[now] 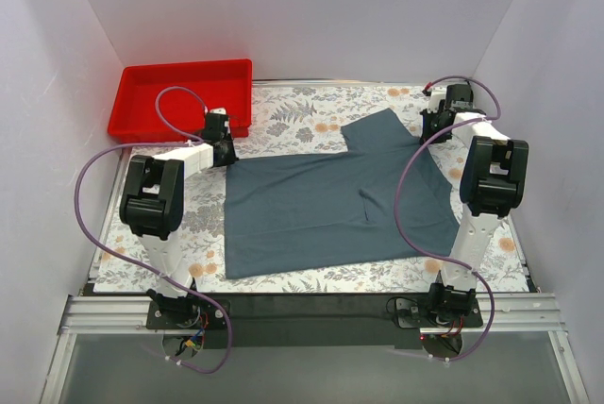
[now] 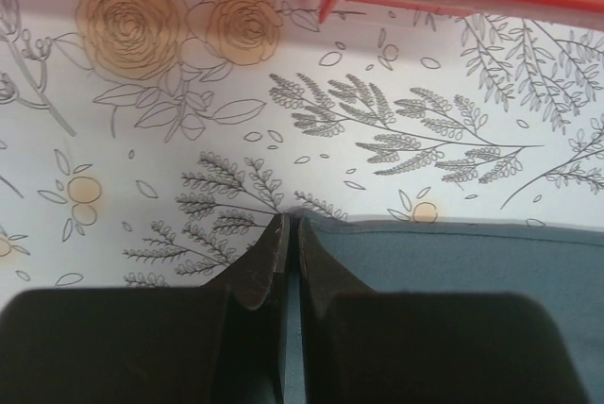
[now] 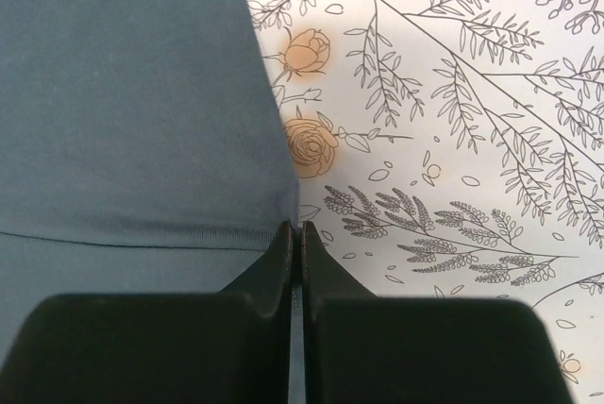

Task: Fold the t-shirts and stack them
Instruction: Fold the tshirt

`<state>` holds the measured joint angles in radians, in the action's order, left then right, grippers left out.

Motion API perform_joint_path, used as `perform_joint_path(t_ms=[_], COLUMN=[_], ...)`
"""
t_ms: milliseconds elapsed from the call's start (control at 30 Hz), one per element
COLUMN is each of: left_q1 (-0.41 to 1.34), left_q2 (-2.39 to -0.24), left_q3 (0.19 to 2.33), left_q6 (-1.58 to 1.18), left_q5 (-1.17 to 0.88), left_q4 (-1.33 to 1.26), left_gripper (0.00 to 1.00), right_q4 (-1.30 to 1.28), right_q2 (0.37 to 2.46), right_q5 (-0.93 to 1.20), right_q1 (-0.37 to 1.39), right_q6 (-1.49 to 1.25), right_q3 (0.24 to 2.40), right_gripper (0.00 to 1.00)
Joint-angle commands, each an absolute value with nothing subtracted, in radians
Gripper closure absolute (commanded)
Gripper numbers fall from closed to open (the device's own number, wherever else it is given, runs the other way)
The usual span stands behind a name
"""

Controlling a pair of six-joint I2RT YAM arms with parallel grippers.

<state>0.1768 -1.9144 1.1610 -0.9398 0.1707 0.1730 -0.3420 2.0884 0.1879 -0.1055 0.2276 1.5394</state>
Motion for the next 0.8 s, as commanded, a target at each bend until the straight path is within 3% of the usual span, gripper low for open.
perform_joint_path(t_ms=[0,433,767], left_q1=[0.138,0.124,0.123], left_q2=[-1.861,-1.845,-1.74], left_q3=[1.127,1.135,1.141], left_q6=[-0.939,-0.888,-0.884], left_q5=[0.242,0.066,0.067], left_q4=[0.204,0.156,0.155], left_gripper=[1.0,1.0,1.0], right_q4=[-0.328,-0.328,-0.328], right_q2=[2.108,2.114,2.045], right_q5=[0.163,0.245,0.25], right_q1=[-0.127,-0.132,-0.132], right_q6=[0.221,0.204,0.201], right_q3=[1.578,1.586,1.611], right_gripper=[0.99,0.99,0.99])
